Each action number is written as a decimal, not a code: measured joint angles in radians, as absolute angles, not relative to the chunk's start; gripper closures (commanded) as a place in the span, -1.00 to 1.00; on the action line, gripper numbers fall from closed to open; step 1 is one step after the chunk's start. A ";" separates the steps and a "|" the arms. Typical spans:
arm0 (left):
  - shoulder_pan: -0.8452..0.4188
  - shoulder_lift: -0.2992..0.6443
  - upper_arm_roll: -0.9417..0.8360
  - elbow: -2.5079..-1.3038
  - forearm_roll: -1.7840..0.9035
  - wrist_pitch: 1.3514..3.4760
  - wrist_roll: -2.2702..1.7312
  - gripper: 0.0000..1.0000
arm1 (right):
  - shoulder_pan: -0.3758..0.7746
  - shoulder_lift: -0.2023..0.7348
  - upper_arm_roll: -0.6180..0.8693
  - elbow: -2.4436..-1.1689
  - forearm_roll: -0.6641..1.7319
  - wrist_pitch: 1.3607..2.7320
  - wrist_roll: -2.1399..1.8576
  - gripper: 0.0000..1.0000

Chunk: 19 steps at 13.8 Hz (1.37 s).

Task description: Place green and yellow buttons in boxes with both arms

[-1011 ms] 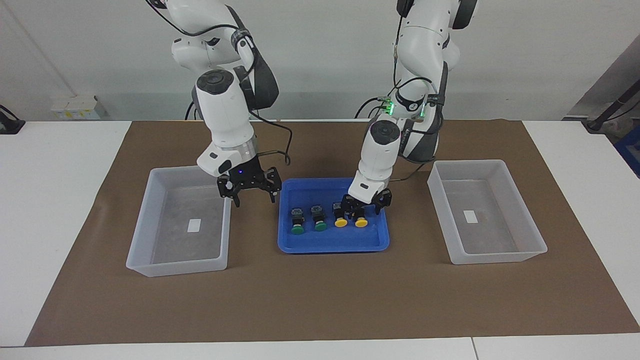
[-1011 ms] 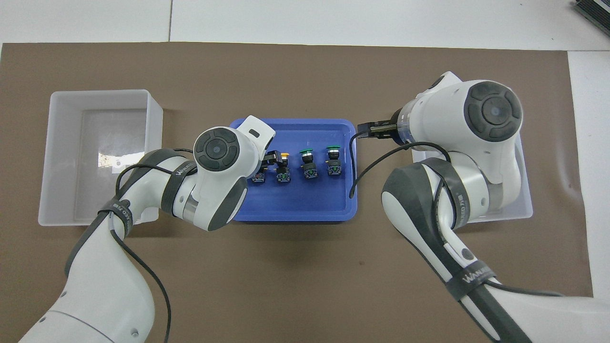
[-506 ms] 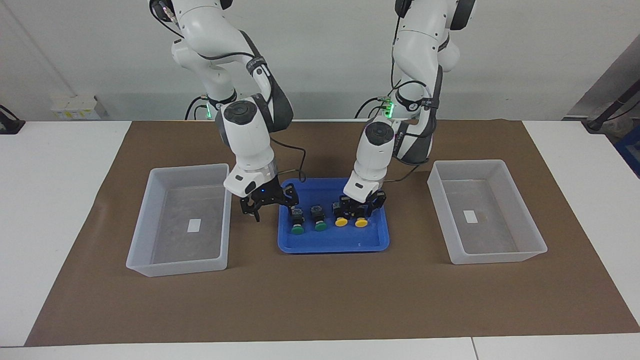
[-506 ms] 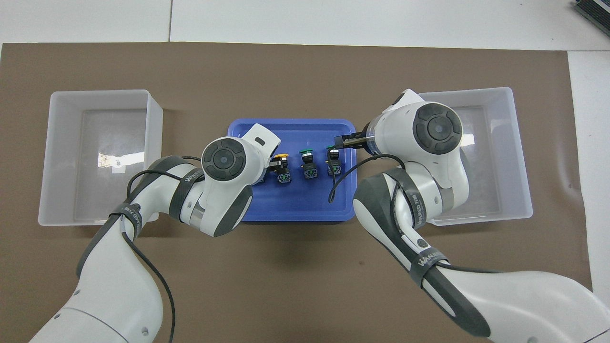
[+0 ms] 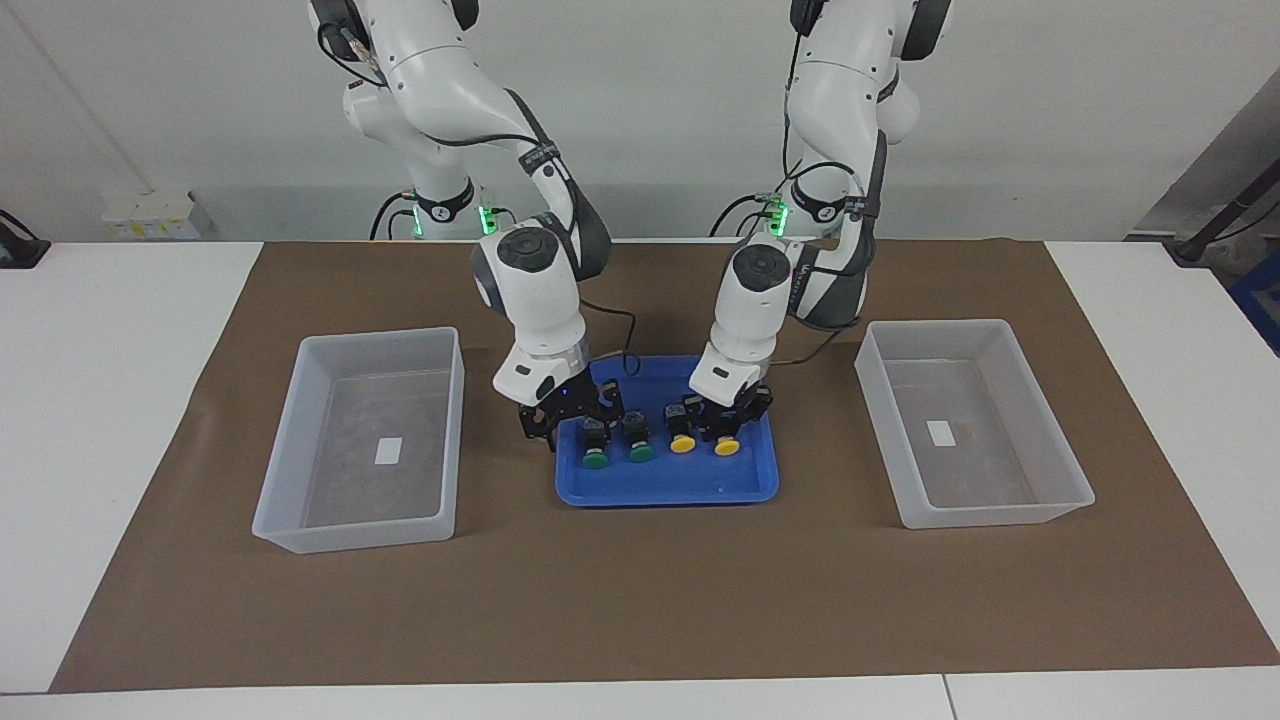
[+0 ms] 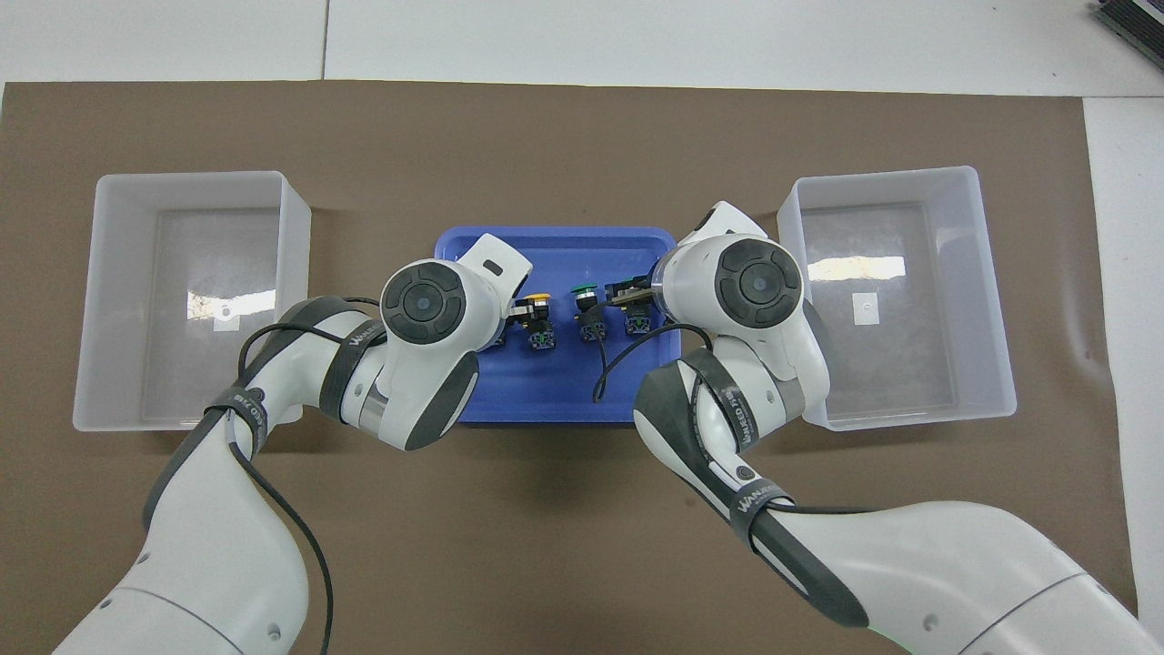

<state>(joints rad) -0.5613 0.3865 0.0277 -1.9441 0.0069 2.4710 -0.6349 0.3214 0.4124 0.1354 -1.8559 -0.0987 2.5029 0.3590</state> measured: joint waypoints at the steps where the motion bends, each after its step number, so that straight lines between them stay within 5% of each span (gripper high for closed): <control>1: -0.561 0.387 0.028 -1.943 0.007 2.471 -0.635 1.00 | 0.331 0.424 0.135 -1.857 -0.124 2.517 0.388 -0.60; 6: -0.549 0.393 0.043 -1.824 0.019 2.325 -0.625 1.00 | 0.343 0.441 0.134 -1.860 -0.180 2.531 0.442 -0.06; 10: -0.496 0.397 0.046 -1.706 0.023 2.213 -0.608 1.00 | 0.347 0.447 0.134 -1.867 -0.182 2.532 0.443 -0.02; 12: -0.442 0.396 0.048 -1.658 0.023 2.156 -0.558 1.00 | 0.349 0.448 0.134 -1.869 -0.182 2.536 0.443 0.90; 13: -0.407 0.395 0.048 -1.625 0.023 2.114 -0.523 1.00 | 0.349 0.448 0.134 -1.869 -0.183 2.537 0.443 1.00; 19: -0.171 0.393 0.047 -1.483 0.022 1.936 -0.227 1.00 | 0.306 0.366 0.125 -1.854 -0.183 2.509 0.444 1.00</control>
